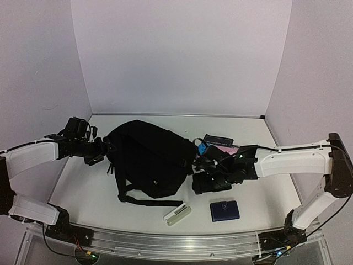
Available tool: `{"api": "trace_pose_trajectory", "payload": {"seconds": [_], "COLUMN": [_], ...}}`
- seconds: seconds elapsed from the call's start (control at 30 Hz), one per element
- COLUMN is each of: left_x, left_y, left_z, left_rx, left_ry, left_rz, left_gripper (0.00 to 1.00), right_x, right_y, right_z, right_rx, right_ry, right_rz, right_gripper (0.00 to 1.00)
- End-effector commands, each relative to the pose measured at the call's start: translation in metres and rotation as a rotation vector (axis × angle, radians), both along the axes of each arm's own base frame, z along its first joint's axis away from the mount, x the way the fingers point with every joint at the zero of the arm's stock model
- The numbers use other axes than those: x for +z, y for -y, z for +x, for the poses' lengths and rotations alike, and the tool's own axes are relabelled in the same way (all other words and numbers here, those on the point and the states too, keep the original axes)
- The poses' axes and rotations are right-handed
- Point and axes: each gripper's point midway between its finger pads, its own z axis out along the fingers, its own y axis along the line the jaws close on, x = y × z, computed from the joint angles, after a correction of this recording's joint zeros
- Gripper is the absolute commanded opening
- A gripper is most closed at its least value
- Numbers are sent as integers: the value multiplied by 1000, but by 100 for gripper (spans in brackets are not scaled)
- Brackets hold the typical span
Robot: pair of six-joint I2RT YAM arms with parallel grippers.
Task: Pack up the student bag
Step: Unzip the student bag, then pick up the personal item from the center of the board.
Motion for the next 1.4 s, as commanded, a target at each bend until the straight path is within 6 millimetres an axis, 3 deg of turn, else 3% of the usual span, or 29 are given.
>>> {"api": "trace_pose_trajectory", "payload": {"seconds": [0.0,0.2,0.37,0.6,0.7,0.87,1.07,1.2,1.37], "left_x": [11,10,9,5,5,7,11,11,12], "left_y": [3,10,13,18,19,20,20,19,19], "left_z": [0,1,-1,-4,-4,-3,-2,-6,-8], "left_rx": [-30,-59,-67,-72,-70,-70,-69,-66,-67], "left_ry": [34,39,40,31,33,32,41,37,41], "left_rz": [18,3,-12,-38,-45,-45,-45,-45,-47], "left_gripper": [82,82,82,82,82,82,82,82,82], "right_x": [-22,-45,-61,-81,-80,-61,-66,-78,-82], "right_y": [65,103,116,102,82,54,22,18,19], "right_z": [-27,-47,-55,-63,-65,-44,-26,-25,-26], "right_rx": [-210,-311,-340,-300,-242,-155,-83,-74,-91], "right_ry": [-89,-138,-174,-244,-262,-176,-155,-171,-180], "right_rz": [-83,-121,-123,-1,130,173,143,118,138], "right_gripper": [82,77,82,81,80,56,39,36,24]}}
